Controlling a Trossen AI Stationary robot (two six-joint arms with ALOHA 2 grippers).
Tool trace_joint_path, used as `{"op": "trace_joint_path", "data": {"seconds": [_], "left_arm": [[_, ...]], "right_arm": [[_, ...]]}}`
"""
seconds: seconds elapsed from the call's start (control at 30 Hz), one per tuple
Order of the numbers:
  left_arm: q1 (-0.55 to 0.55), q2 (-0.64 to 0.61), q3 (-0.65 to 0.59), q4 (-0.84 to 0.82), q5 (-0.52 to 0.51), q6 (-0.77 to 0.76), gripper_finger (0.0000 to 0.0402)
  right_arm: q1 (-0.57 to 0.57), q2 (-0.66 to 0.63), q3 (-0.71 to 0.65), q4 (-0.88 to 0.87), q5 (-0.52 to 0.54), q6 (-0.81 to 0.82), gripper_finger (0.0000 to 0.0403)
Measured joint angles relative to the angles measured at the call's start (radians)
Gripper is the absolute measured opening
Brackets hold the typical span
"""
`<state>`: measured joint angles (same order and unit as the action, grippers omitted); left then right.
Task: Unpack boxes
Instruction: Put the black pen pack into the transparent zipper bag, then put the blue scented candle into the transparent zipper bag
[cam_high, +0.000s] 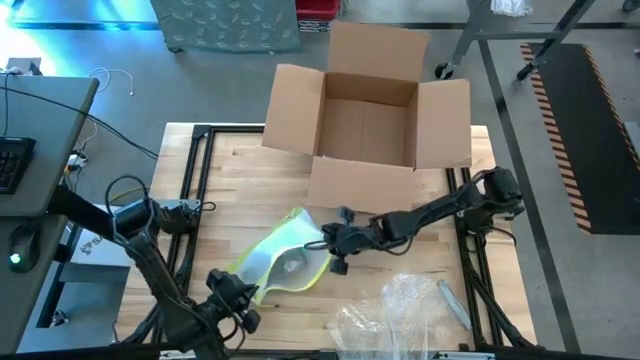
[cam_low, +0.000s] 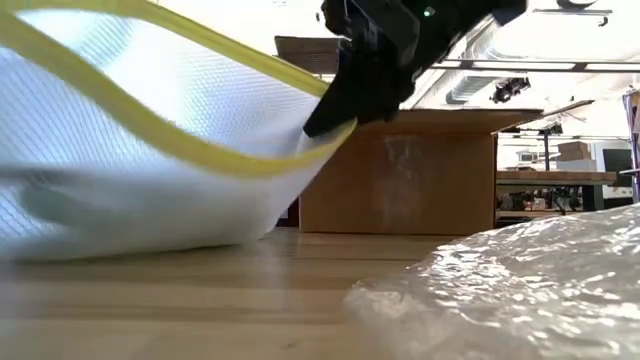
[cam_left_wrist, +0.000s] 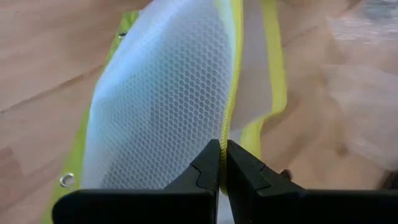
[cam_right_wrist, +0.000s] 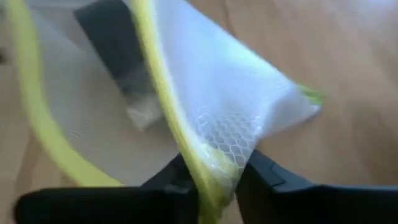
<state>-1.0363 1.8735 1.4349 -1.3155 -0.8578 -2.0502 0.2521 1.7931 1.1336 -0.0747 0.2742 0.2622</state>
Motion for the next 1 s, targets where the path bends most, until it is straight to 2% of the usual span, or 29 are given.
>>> {"op": "trace_joint_path", "data": {"seconds": [0.13, 0.27, 0.37, 0.47, 0.63, 0.73, 0.87, 0.93, 1.0], "left_arm": [[0.046, 0.028, 0.0, -0.071, 0.034, -0.015, 0.0], [0.093, 0.026, 0.0, -0.147, 0.076, 0.023, 0.0], [0.132, 0.021, 0.0, -0.202, 0.085, 0.058, 0.0], [0.172, 0.019, 0.0, -0.22, 0.102, 0.103, 0.0], [0.221, 0.02, 0.0, -0.212, 0.137, 0.178, 0.002], [0.227, 0.02, 0.0, -0.221, 0.143, 0.173, 0.0053], [0.223, -0.007, 0.0, -0.232, 0.195, 0.028, 0.0109], [0.22, -0.045, 0.004, -0.23, 0.228, -0.014, 0.0134], [0.211, -0.082, 0.027, -0.227, 0.208, -0.022, 0.0155]], "right_arm": [[-0.031, -0.001, 0.018, 0.075, -0.173, -0.071, 0.0115], [-0.034, -0.01, 0.113, 0.076, -0.401, -0.273, 0.0134], [-0.035, -0.025, 0.207, -0.024, -0.441, -0.427, 0.0135], [-0.053, -0.05, 0.312, -0.146, -0.393, -0.535, 0.0135], [-0.087, -0.071, 0.478, -0.406, -0.185, -0.538, 0.0135], [-0.114, -0.073, 0.539, -0.568, -0.096, -0.473, 0.0135], [-0.181, -0.074, 0.56, -0.753, -0.08, -0.465, 0.0135], [-0.226, -0.072, 0.56, -0.826, -0.026, -0.473, 0.0135], [-0.284, -0.072, 0.56, -0.881, 0.042, -0.48, 0.0135]]}}
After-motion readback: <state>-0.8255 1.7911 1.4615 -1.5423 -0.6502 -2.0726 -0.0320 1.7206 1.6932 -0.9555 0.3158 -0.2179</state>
